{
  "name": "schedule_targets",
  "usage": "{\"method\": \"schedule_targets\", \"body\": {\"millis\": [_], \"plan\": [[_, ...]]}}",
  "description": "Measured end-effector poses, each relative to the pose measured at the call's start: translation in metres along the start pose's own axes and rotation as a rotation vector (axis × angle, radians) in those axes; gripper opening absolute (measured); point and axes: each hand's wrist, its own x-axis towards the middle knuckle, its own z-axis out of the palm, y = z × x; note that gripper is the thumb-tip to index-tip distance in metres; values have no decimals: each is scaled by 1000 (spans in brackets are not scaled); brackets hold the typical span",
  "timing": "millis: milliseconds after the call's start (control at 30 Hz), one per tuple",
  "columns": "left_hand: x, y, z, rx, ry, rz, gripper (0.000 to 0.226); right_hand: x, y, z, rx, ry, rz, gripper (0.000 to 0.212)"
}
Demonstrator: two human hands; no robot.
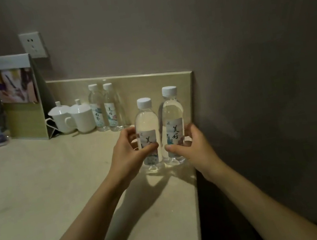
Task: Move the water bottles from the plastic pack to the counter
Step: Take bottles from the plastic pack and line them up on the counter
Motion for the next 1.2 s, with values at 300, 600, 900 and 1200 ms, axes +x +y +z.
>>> {"method": "schedule_targets", "body": {"millis": [300,600,900,1200], "plan": [[51,-23,-28,28,-3,4,61,48,16,42,-104,102,22,55],[90,-44,-50,73,-63,52,63,77,24,73,-167,187,51,55],[121,-58,-78,68,-159,121,61,93,30,112,-190,323,101,55],[129,-71,-84,103,-202,148,65,93,34,122,-284,361,142,48]]}}
